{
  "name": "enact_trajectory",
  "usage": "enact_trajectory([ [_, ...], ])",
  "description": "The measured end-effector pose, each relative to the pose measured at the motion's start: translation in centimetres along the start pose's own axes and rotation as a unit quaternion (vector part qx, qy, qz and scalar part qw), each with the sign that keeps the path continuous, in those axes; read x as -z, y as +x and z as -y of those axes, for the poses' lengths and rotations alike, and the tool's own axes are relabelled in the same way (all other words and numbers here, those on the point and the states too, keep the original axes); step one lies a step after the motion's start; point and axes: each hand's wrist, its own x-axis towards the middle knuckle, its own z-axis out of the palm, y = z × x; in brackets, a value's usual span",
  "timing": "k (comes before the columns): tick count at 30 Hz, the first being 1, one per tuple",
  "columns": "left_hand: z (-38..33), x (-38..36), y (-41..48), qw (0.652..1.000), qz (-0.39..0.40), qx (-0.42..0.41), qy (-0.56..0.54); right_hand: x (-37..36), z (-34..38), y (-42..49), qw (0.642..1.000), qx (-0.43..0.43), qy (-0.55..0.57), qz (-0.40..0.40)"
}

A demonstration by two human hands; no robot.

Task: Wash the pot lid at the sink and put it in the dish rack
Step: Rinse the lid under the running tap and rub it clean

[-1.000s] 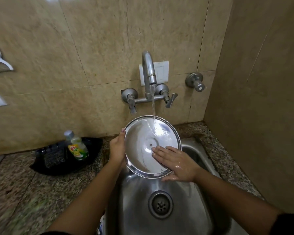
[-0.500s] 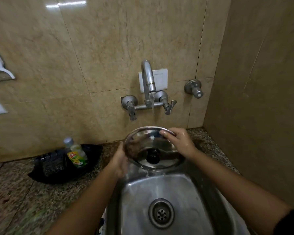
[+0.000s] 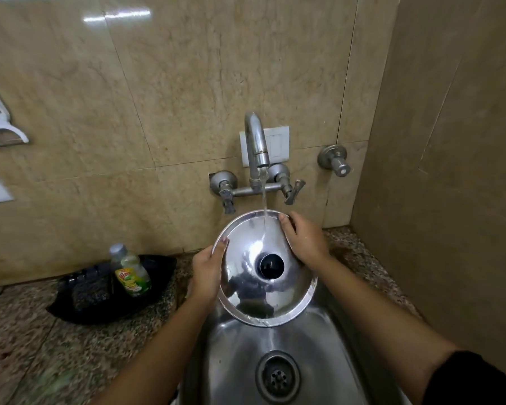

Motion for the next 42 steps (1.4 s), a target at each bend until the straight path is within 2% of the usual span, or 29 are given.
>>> enact_trajectory([
  [3,-0.5,-0.5,-0.1,0.999,0.030,-0.007,0.009,-0.6,2.1,0.8,0.976,0.191,-0.087,0.054],
  [5,-0.5,-0.8,-0.3,0.998,0.060,-0.032,0.018,-1.6,3.2,1.0,0.923,0.342,-0.156,0.085],
  [7,-0.5,-1.0,-0.8,0.996,0.060,-0.059,0.038,-1.9,3.5,1.4,0.880,0.424,-0.185,0.107],
  [8,-0.4,-1.0,-1.1,0.996,0.051,-0.059,0.040,-1.7,3.2,1.7,0.882,0.418,-0.179,0.119],
  [9,-0.4,-1.0,-1.3,0.997,0.038,-0.057,0.034,-1.2,2.9,1.9,0.903,0.382,-0.151,0.127],
  [11,-0.4,-0.6,-1.7,0.999,-0.005,-0.040,0.005,-0.3,1.6,1.9,0.965,0.228,-0.033,0.124],
  [12,-0.5,-0.3,-1.7,0.999,-0.017,-0.032,-0.016,0.2,0.7,1.8,0.981,0.152,0.025,0.114],
  [13,-0.5,0.0,-1.5,0.999,-0.012,-0.024,-0.030,0.4,0.1,1.7,0.988,0.096,0.064,0.099],
  [15,-1.2,0.2,-0.9,0.998,0.057,0.001,-0.001,0.3,-0.5,1.4,0.991,0.056,0.081,0.093],
  [17,-2.1,0.1,-0.3,0.989,0.135,0.015,0.064,-0.2,0.8,0.9,0.984,0.089,0.070,0.140],
  [18,-2.5,-0.1,0.0,0.982,0.163,0.019,0.094,-0.6,1.6,0.8,0.976,0.140,0.037,0.162],
  [20,-2.8,-0.3,0.1,0.979,0.187,-0.001,0.087,-1.2,2.9,0.8,0.954,0.241,-0.024,0.178],
  [21,-2.7,-0.3,-0.2,0.982,0.175,-0.014,0.066,-1.1,3.1,0.9,0.955,0.238,-0.018,0.175],
  [24,-2.0,-0.1,-1.4,0.997,0.075,-0.008,-0.003,0.1,2.1,1.1,0.987,0.108,0.054,0.110],
  [26,-1.6,0.1,-1.5,0.995,0.070,0.046,-0.050,0.2,0.9,1.1,0.994,0.055,0.084,0.054],
  [27,-1.8,0.1,-1.4,0.992,0.092,0.067,-0.047,0.1,0.8,1.0,0.994,0.051,0.083,0.053],
  [28,-2.0,0.2,-1.1,0.989,0.121,0.083,-0.023,0.0,1.2,0.8,0.993,0.063,0.072,0.071],
  [30,-2.4,0.3,-0.5,0.981,0.176,0.076,0.039,-0.7,2.7,0.1,0.979,0.166,-0.008,0.122],
  [32,-2.6,0.2,-0.4,0.981,0.184,0.040,0.054,-1.4,3.3,-0.1,0.953,0.258,-0.063,0.146],
  [33,-2.4,0.1,-0.6,0.984,0.167,0.028,0.046,-1.5,3.1,-0.1,0.957,0.243,-0.054,0.149],
  [36,-1.8,0.7,-0.9,0.994,0.092,0.052,-0.027,-1.2,1.1,0.2,0.992,0.065,0.057,0.089],
  [38,-1.7,1.0,-1.0,0.987,0.102,0.102,-0.074,-1.0,0.3,0.2,0.998,0.021,0.048,0.034],
  [40,-2.1,0.9,-0.7,0.980,0.149,0.128,-0.022,-1.2,1.2,0.1,0.996,0.082,0.014,0.040],
  [42,-2.3,0.5,-0.5,0.980,0.169,0.102,0.035,-1.7,2.3,-0.2,0.979,0.196,-0.034,0.046],
])
